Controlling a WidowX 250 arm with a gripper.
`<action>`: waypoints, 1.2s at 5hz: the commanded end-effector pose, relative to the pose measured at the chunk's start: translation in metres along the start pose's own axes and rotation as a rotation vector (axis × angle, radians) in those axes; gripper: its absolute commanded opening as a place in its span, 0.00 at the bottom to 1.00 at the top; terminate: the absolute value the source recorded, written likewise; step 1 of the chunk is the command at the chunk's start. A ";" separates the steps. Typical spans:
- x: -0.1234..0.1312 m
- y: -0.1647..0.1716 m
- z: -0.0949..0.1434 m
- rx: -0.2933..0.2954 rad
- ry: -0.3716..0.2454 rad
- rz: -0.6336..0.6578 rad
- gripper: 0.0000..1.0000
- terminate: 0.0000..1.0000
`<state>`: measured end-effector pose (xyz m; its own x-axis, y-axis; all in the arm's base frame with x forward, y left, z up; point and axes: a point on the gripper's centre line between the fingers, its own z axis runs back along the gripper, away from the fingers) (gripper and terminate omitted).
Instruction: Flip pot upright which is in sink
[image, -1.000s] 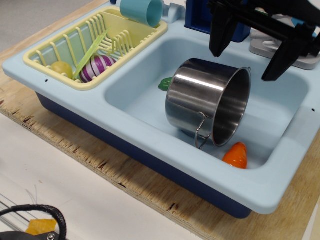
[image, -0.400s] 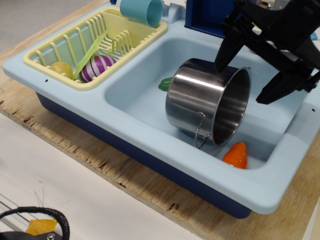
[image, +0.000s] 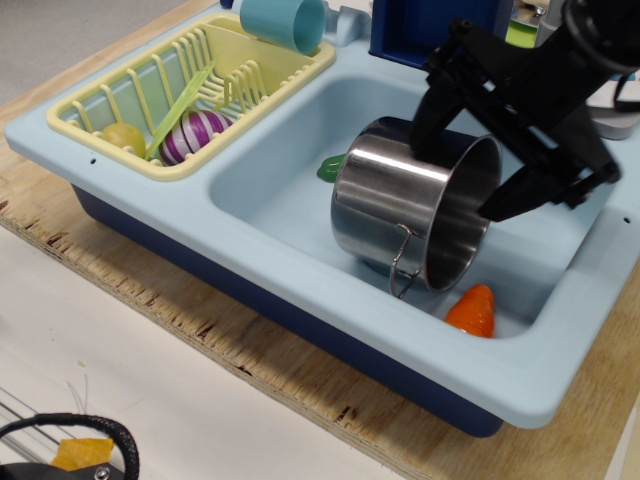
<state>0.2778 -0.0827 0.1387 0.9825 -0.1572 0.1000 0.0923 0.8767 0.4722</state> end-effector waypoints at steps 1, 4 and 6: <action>0.007 0.027 0.004 0.030 -0.081 -0.048 1.00 0.00; 0.004 0.042 -0.011 -0.021 -0.110 -0.040 0.00 0.00; -0.002 0.046 -0.008 -0.118 -0.099 0.107 0.00 0.00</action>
<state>0.2816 -0.0394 0.1413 0.9760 -0.1048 0.1909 0.0293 0.9318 0.3619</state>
